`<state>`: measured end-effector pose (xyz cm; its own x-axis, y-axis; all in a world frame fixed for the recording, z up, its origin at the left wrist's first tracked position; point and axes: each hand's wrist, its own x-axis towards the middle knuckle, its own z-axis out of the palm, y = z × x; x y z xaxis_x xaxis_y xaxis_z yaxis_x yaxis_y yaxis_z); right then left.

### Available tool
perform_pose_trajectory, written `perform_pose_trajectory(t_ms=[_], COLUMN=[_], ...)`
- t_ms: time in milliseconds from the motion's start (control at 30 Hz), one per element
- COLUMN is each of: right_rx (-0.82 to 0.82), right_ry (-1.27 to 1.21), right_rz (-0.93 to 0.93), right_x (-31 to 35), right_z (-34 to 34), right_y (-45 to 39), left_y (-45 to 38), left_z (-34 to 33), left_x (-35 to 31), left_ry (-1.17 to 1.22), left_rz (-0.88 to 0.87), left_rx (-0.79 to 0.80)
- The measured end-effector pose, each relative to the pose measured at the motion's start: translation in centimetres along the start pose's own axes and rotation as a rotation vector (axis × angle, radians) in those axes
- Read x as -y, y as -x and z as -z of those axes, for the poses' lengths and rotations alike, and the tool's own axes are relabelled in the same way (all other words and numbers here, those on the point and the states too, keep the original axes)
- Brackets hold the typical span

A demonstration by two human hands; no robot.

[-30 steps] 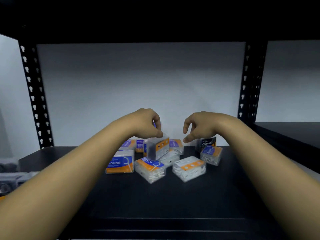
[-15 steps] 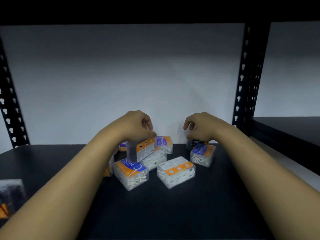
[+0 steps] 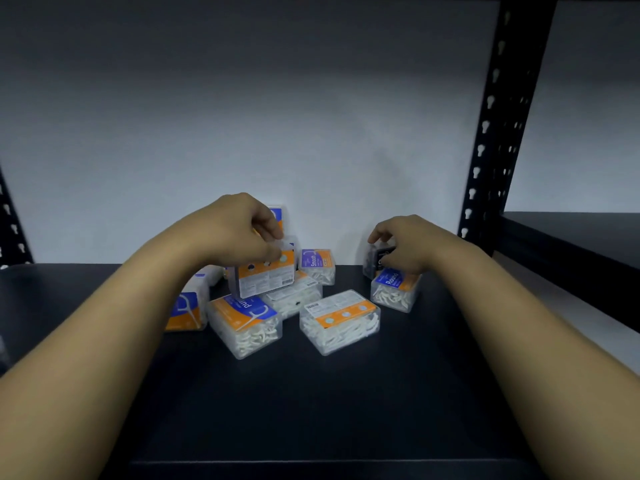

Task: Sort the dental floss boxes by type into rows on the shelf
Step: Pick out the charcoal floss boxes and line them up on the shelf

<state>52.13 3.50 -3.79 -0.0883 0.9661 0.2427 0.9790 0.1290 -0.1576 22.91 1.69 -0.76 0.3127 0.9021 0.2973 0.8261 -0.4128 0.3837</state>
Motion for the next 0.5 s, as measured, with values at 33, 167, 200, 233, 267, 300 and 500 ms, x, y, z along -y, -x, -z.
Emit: perform_pose_trajectory(t_ms=[33, 167, 200, 233, 267, 300, 500], right_rx=[-0.005, -0.017, -0.025, -0.035, -0.044, -0.054, -0.088], right_ry=[0.001, 0.015, 0.019, 0.022, 0.023, 0.026, 0.052], right_rz=[-0.001, 0.0, 0.001, 0.002, 0.004, 0.008, 0.046], right_x=[0.1, 0.0, 0.0, -0.1, -0.2, -0.2, 0.2], right_z=[-0.1, -0.5, -0.5, -0.6, -0.6, -0.7, -1.2], right_y=[0.0, -0.1, -0.1, -0.1, -0.2, -0.2, -0.5], left_y=[0.1, 0.6, 0.6, 0.6, 0.6, 0.6, 0.4], left_z=[0.2, 0.5, 0.5, 0.6, 0.6, 0.7, 1.0], left_x=[0.0, -0.1, 0.0, 0.0, 0.2, 0.3, 0.9], left_ry=[0.005, -0.002, 0.003, 0.005, 0.004, -0.001, 0.049], left_rz=[-0.015, -0.111, -0.134, -0.155, -0.173, -0.182, -0.197], left_rx=[0.015, 0.08, 0.094, 0.106, 0.115, 0.119, 0.083])
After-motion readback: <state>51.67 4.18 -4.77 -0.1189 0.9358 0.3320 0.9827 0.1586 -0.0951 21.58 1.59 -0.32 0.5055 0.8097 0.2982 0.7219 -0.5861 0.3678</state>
